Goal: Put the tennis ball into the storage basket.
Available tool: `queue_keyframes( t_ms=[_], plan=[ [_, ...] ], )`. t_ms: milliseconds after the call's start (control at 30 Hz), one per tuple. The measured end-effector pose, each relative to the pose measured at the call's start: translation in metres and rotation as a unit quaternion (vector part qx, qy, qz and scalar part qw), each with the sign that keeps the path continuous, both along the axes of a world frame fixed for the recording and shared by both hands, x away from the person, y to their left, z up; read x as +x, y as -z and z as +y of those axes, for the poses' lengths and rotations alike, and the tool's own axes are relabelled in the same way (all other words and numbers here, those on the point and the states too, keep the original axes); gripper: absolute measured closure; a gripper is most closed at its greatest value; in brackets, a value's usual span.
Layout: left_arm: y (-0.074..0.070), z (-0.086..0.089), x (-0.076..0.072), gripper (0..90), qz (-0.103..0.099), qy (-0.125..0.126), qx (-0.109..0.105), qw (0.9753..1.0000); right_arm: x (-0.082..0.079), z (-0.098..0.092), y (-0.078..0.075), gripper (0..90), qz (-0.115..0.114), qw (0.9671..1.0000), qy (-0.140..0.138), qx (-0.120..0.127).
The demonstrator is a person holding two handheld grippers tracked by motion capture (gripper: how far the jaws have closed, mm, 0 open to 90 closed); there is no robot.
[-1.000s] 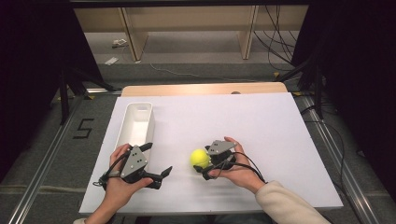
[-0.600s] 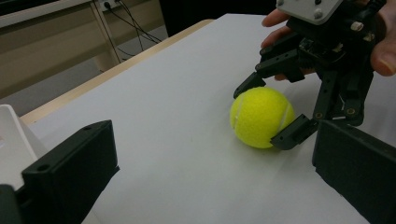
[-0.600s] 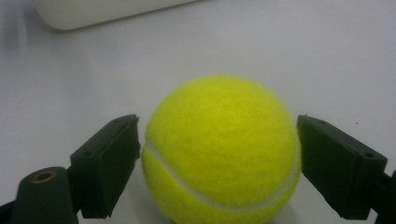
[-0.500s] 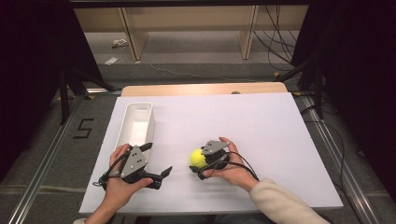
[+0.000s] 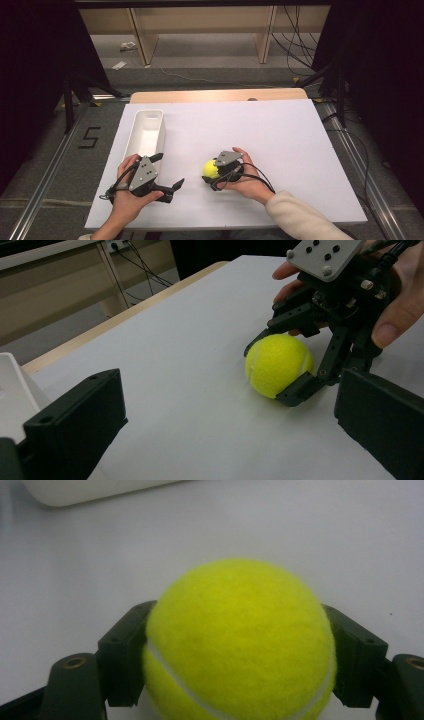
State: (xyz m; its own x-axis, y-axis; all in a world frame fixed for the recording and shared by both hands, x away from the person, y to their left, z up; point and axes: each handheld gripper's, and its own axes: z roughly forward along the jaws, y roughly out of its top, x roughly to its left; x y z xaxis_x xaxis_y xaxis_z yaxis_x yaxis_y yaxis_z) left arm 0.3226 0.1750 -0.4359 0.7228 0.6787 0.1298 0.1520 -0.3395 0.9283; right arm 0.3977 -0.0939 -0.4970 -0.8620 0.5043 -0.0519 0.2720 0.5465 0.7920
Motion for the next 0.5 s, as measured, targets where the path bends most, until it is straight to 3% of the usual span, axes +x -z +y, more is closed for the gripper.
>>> queue_keyframes(
  t_ms=[500],
  plan=[
    [-0.0004, 0.0004, -0.0003, 0.0, -0.001, 0.0, 0.0, 1.0, -0.0013, 0.001, -0.002, 26.1, -0.001, 1.0, -0.005, -0.002]
  ],
)
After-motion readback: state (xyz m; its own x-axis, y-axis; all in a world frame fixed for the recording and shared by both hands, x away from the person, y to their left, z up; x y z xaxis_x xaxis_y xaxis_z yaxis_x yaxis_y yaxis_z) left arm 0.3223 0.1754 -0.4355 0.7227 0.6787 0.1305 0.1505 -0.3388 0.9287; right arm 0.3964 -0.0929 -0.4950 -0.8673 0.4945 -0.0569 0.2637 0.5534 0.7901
